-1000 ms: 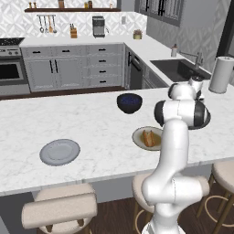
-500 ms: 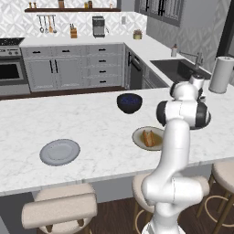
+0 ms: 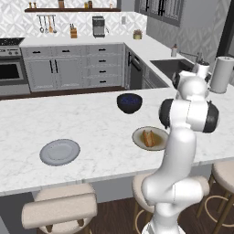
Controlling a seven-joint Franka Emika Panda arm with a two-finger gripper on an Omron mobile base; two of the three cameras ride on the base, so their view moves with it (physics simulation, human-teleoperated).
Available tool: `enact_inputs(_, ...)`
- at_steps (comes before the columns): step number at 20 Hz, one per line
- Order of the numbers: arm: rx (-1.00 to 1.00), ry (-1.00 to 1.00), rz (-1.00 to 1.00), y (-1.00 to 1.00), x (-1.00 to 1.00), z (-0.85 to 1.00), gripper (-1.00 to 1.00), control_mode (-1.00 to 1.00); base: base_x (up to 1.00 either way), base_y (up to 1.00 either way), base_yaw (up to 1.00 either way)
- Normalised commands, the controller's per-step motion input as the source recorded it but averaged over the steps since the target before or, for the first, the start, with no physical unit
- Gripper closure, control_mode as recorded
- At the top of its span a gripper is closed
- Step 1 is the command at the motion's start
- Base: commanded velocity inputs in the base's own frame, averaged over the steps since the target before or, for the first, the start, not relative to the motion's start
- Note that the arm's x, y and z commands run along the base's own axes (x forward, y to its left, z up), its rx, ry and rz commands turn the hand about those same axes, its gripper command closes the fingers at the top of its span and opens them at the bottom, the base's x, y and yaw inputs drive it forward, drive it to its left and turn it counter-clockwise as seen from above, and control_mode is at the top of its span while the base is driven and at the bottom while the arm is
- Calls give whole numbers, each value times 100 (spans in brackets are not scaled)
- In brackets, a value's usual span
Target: Place one bun and one sausage from the bowl on each plate.
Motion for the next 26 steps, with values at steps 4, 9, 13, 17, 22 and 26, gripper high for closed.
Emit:
enact_inputs(4,0,6,8,100,-64,19,100,-100,0,0,0)
enact_inputs(9,0,5,8,100,-69,4,100,-100,0,0,0)
enact_inputs(13,0,7,9,100,-59,0,100,-100,0,0,0)
enact_inputs(17,0,8,10,100,-46,0,100,-100,0,0,0)
enact_inputs(22,0,10,9,100,-46,1,100,-100,0,0,0)
enact_inputs(26,0,10,8,100,-46,8,100,-100,0,0,0)
